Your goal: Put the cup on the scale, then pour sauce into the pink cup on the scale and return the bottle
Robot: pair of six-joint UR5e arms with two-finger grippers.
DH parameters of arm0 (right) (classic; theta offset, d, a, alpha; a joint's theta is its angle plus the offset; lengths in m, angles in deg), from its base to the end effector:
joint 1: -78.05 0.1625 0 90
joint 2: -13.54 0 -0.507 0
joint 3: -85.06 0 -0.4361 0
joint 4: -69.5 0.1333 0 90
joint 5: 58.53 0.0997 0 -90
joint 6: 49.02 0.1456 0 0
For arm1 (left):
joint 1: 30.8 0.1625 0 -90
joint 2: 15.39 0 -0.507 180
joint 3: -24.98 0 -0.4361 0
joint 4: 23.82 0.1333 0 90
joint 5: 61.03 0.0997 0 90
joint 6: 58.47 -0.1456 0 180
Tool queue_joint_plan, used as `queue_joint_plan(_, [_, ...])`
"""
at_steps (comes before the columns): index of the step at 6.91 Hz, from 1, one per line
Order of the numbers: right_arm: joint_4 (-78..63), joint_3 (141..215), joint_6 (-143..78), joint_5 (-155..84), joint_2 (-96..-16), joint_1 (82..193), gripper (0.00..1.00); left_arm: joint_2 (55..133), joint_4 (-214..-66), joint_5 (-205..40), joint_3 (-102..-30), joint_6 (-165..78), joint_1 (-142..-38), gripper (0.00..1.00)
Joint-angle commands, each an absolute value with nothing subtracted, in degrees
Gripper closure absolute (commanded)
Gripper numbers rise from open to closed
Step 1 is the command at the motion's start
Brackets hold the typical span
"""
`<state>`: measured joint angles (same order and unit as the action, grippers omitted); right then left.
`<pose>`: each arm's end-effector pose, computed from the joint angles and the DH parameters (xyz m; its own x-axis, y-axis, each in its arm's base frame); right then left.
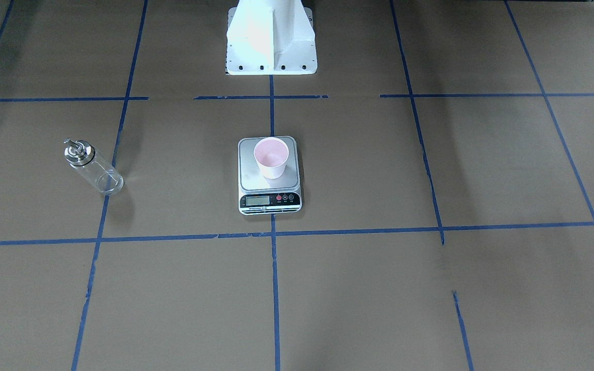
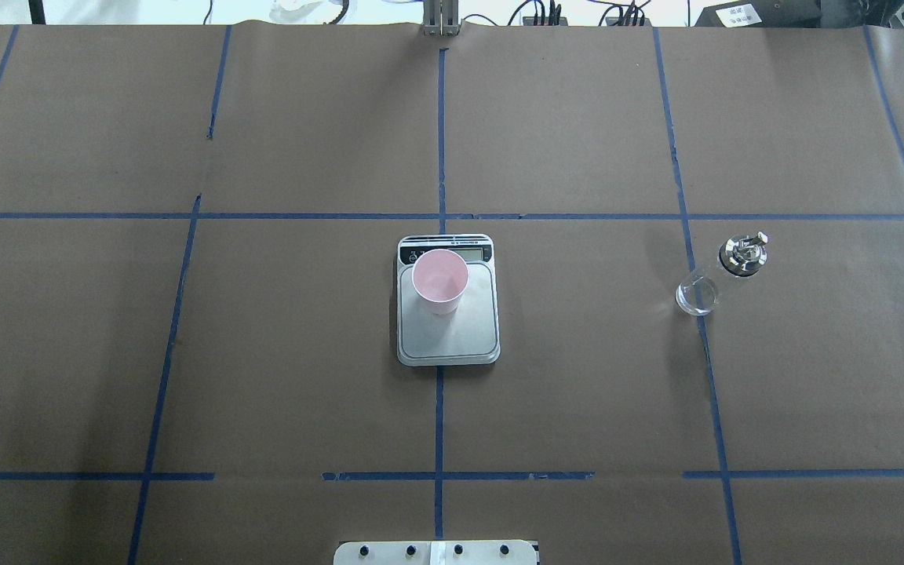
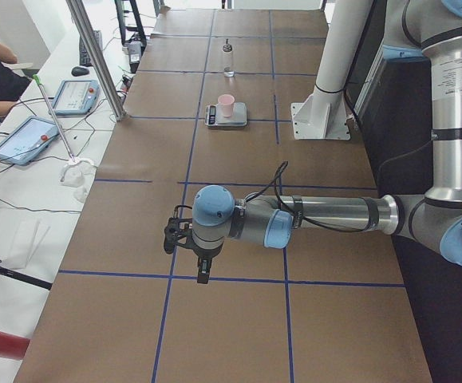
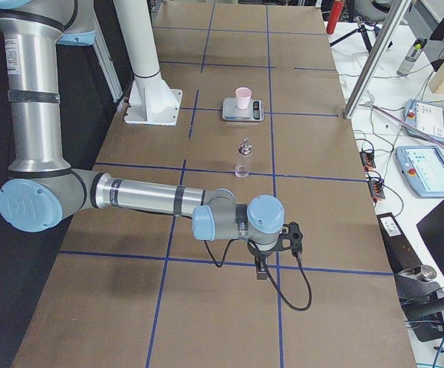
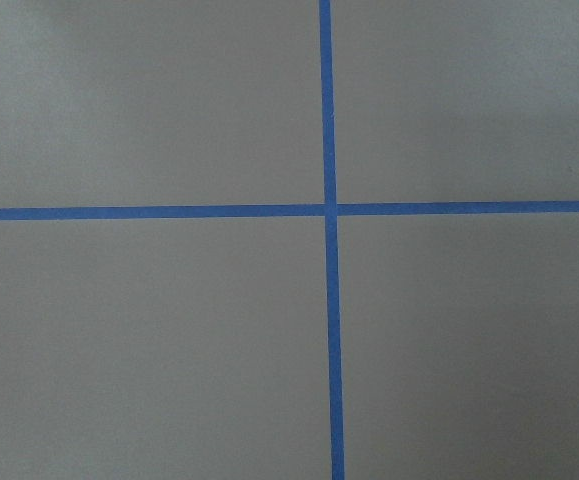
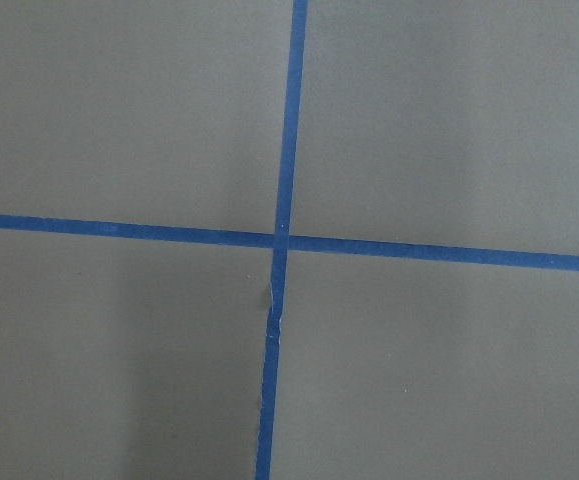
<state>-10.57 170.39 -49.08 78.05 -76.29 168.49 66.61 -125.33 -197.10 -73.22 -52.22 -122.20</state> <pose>0.0317 -0.5448 0.7939 0.6879 -0.0645 0.7230 -0.0069 0.9954 0.0954 -0.0402 -0.4828 0.7417 0.6904 0.0218 -0.7231 0.0997 0.9871 0.1250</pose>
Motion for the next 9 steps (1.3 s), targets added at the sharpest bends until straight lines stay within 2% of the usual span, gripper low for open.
queue_joint_plan(1, [-10.6, 170.4, -49.0, 78.1, -76.4, 168.5, 0.00, 66.6, -125.3, -197.2, -73.2, -52.2, -122.2, 0.00])
queue_joint_plan(4, [-11.0, 171.4, -49.0, 78.0, -76.3, 168.5, 0.00, 66.6, -125.3, -197.2, -73.2, -52.2, -122.2, 0.00])
queue_joint_plan(9, [-20.0, 178.6, -48.9, 78.0, -76.5, 168.6, 0.00, 66.6, -125.3, -197.2, -73.3, -52.2, -122.2, 0.00])
